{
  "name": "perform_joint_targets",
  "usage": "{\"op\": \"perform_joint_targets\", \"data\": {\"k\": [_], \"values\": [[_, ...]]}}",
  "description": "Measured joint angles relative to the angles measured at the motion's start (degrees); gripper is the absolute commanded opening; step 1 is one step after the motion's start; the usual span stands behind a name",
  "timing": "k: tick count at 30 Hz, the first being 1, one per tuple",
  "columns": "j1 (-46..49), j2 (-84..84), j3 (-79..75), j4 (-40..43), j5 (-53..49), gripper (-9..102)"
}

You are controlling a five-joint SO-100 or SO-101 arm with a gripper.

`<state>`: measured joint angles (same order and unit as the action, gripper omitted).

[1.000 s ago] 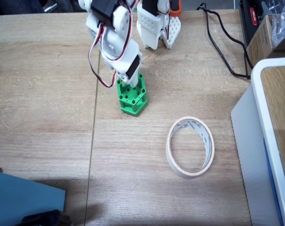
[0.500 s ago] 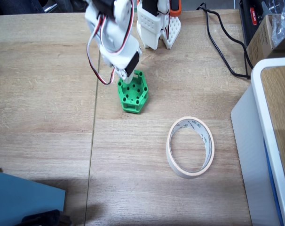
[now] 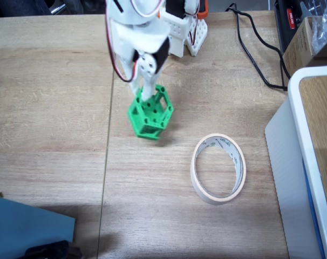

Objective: Grasp a component and put it in the bin.

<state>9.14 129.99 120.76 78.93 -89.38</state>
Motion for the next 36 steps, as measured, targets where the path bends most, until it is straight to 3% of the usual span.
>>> {"op": "perform_joint_targets", "data": {"k": [9, 13, 21, 36], "values": [[-18.5, 0.0, 0.0, -0.3, 13.2, 0], [-23.7, 0.0, -0.9, -4.7, 18.0, 0], [-24.7, -9.8, -9.5, -13.1, 23.5, 0], [-26.6, -21.2, -16.2, -10.6, 23.7, 0]]}}
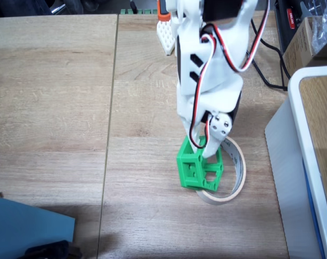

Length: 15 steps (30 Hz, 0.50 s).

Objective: Grasp a component and put it in the bin.

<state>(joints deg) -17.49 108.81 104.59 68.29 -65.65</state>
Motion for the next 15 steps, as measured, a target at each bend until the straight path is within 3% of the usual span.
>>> {"op": "perform_joint_targets", "data": {"k": [8, 15], "values": [[-7.4, -0.1, 0.0, 0.0, 0.0, 0], [-8.1, -0.1, 0.0, 0.0, 0.0, 0]]}}
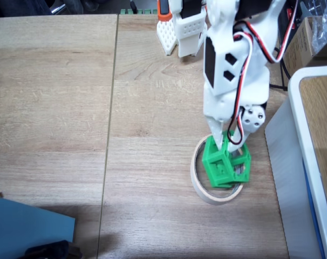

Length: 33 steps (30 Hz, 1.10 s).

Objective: Grasp a component and put it in the bin.

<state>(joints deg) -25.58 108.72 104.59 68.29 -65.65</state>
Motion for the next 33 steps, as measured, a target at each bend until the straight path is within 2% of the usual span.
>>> {"op": "perform_joint_targets", "data": {"k": [14, 26, 33], "values": [[0.2, -3.3, 0.0, 0.0, 0.0, 0], [0.3, -3.3, -0.1, 0.0, 0.0, 13], [0.3, -3.3, -0.2, 0.0, 0.0, 13]]}}
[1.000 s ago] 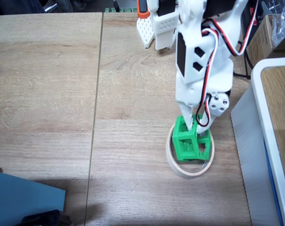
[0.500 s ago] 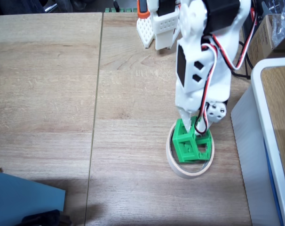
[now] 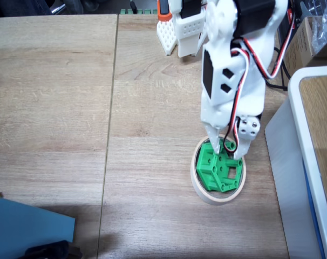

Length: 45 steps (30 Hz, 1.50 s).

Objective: Grasp a component and put it in the bin.

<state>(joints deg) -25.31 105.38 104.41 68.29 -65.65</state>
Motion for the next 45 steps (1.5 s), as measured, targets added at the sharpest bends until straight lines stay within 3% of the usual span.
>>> {"op": "perform_joint_targets", "data": {"k": [11, 18, 28, 40, 45], "values": [[2.8, 6.9, -0.2, 0.0, 0.0, 5], [11.9, 16.8, -0.2, 0.0, -0.4, 0], [33.2, 25.8, 2.1, 0.0, -1.8, 0], [52.8, 50.4, 30.1, 0.0, -19.0, 0], [55.9, 63.2, 44.7, 0.0, -23.4, 0]]}}
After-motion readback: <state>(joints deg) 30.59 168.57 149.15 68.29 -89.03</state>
